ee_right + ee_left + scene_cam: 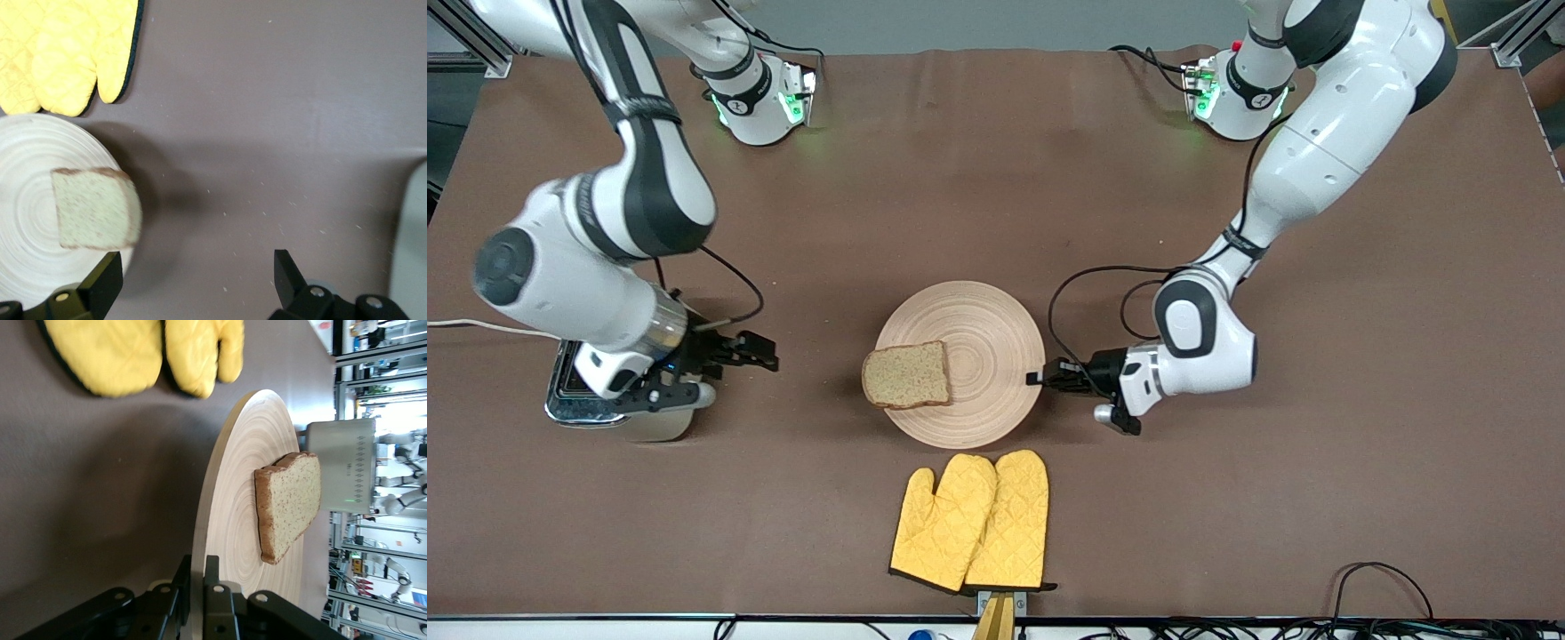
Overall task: Move plate and put bread in toaster
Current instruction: 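Slide the plate further with the left gripper while the right gripper reaches the bread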
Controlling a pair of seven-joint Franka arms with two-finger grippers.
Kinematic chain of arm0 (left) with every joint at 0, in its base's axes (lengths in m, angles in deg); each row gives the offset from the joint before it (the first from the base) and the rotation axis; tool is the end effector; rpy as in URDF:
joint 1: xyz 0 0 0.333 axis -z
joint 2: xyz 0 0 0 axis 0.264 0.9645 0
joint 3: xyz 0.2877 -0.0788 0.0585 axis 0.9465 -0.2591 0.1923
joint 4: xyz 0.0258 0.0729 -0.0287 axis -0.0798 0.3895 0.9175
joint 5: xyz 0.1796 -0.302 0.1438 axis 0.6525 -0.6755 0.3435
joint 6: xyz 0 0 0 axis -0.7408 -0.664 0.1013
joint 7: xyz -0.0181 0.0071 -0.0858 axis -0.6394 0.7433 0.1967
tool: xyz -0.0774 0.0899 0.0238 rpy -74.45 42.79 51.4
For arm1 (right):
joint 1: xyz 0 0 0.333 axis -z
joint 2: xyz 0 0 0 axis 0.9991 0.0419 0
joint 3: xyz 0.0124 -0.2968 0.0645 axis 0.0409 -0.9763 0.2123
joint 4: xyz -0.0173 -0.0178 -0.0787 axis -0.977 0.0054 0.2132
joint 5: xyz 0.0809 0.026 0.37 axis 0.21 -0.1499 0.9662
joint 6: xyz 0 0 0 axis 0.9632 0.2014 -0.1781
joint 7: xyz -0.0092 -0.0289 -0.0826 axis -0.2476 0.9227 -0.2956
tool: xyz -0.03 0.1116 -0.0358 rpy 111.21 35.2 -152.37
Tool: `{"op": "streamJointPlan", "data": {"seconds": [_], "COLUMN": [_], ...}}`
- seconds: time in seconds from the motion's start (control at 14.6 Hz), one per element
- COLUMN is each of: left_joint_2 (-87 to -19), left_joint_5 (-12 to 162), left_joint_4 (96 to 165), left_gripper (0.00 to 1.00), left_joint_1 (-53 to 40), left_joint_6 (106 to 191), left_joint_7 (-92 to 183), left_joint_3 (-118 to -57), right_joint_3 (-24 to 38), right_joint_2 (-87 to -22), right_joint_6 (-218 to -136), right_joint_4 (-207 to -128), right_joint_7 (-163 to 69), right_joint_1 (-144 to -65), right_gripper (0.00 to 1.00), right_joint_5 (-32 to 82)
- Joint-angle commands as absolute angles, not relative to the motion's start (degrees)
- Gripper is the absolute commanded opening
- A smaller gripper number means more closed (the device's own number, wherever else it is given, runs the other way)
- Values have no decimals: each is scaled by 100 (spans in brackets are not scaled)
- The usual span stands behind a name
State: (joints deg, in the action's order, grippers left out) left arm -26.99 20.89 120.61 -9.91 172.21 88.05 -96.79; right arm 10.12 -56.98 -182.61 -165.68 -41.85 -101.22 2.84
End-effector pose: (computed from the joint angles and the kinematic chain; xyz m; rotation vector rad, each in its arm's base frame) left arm 0.5999 -0.3436 0.1529 2.1037 -0.0990 -0.0044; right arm 0.6322 0.1423 0.3760 -2.9228 -0.0948 -0.0587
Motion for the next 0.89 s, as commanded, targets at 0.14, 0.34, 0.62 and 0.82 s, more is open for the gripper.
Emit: {"op": "streamJointPlan", "data": {"seconds": [0.14, 0.34, 0.62, 0.82], "left_joint_2": [-2451, -2521, -3125, -3636], "left_joint_5": [1771, 1708, 1787, 2565], "left_joint_4": [12013, 12031, 12250, 12295], "left_gripper": [13, 97, 100, 100], "left_joint_1": [-951, -1090, -1670, -2118], "left_joint_6": [17451, 17434, 17381, 16864], "left_joint_7": [9172, 9102, 8655, 7795], "left_joint_3": [-9753, -9753, -9727, -9700], "right_joint_3": [1005, 1005, 1005, 1005], "right_joint_2": [-5446, -4929, -4515, -4452], "right_joint_6": [-19568, -20263, -20694, -20731], "right_joint_4": [-17356, -17525, -17516, -17472], "right_joint_7": [-4136, -4127, -4153, -4153], "right_joint_1": [-10517, -10842, -11106, -11142], "right_gripper": [100, 100, 100, 84], "right_joint_5": [814, 1155, 1737, 1746]}}
